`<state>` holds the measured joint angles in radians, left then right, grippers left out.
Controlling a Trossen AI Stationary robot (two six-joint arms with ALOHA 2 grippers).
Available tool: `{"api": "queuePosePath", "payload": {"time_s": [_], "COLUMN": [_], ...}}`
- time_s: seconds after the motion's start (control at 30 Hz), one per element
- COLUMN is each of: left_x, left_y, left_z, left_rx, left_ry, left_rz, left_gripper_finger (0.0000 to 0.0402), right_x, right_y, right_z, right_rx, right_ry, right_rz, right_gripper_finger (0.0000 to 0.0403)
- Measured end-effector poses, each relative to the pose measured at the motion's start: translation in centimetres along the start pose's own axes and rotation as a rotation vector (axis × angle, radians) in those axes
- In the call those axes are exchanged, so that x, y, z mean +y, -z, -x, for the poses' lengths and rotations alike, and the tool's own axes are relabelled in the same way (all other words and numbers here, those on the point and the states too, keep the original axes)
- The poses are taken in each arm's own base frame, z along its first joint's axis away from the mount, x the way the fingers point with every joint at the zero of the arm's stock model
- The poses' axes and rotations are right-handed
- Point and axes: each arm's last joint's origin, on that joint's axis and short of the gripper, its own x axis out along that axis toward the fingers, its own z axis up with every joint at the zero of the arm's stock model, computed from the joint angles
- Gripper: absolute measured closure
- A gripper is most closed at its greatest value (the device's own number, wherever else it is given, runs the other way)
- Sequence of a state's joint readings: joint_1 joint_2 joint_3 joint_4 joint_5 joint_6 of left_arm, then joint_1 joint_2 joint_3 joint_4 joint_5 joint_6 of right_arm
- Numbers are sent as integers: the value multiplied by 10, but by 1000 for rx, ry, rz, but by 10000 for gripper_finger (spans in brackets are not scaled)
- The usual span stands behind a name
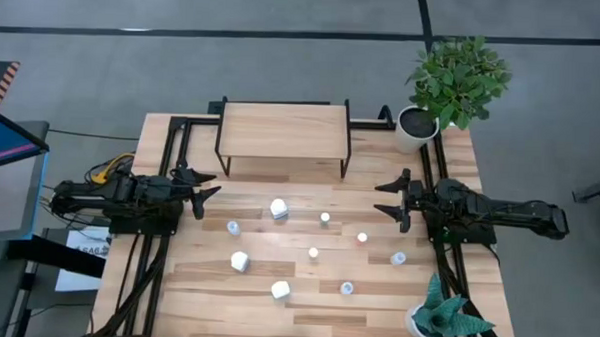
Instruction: Pick and place medicine bottles onto shelf by color
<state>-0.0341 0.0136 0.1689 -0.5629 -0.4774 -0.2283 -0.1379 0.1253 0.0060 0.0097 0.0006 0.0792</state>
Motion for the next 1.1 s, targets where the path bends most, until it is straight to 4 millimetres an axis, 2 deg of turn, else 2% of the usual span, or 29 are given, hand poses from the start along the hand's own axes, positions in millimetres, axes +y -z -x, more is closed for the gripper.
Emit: {"api": "queuePosePath", "payload": {"time_s": [0.27, 0.37, 0.5, 0.67, 0.8, 0.93, 1.03, 1.1], "left_x": [1, 1, -2, -3, -4, -4, -4, -5], "left_y": [-4, -4, -4, -5, -7, -17, -24, -26], "left_z": [-1, -1, -1, -3, -4, -2, -1, 0], "left_rx": [-49, -51, -41, -70, -113, -223, -287, -295], "left_ry": [-66, -53, 33, 44, 42, 43, 47, 82], "left_rz": [-135, -120, 85, 350, 403, 487, 556, 544], "left_gripper_finger": [231, 231, 231, 231, 231, 231, 231, 231], "right_x": [0, 0, 0, 0, -1, -4, -4, -4], "right_y": [0, 0, 0, 0, 0, -1, -1, -1], "right_z": [0, 0, 0, 0, 0, 0, 0, 0], "right_rx": [0, 0, 0, 0, -4, -5, -6, -8], "right_ry": [0, 0, 0, 0, 16, 55, 58, 55], "right_rz": [0, 0, 0, 0, 8, 128, 125, 101], "right_gripper_finger": [112, 112, 112, 112, 112, 112, 112, 112]}}
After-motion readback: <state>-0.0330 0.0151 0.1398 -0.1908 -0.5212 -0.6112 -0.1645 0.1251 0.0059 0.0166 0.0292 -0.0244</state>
